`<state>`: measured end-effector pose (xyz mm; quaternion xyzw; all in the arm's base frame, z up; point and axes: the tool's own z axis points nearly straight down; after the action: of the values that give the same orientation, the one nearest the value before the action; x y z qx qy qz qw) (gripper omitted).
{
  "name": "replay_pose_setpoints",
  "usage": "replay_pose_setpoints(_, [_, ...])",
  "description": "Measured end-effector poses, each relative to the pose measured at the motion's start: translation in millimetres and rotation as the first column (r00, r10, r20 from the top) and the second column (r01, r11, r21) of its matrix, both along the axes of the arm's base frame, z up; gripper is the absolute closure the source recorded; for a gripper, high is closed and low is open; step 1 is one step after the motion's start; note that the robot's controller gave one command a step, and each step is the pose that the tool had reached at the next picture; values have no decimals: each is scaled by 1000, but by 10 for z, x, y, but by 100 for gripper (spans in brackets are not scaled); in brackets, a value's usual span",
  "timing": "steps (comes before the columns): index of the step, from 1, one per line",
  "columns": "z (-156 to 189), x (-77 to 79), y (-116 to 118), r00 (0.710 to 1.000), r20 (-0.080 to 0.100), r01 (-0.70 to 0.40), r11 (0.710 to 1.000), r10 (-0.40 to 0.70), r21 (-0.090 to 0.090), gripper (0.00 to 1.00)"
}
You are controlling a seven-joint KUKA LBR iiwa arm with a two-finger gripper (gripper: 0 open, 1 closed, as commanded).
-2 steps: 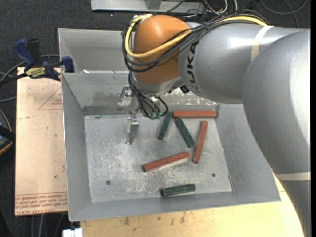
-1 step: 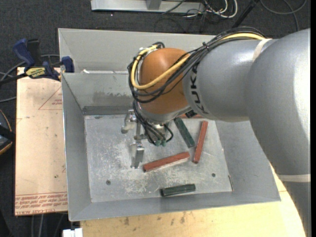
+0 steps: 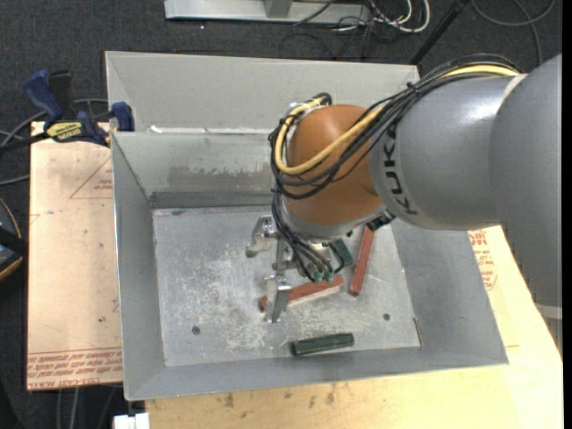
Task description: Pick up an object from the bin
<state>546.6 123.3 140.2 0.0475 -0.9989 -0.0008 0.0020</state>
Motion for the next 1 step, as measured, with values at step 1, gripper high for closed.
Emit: replay_pose_setpoints(1, [-327, 277, -101, 999, 13, -45, 999, 45, 0, 0])
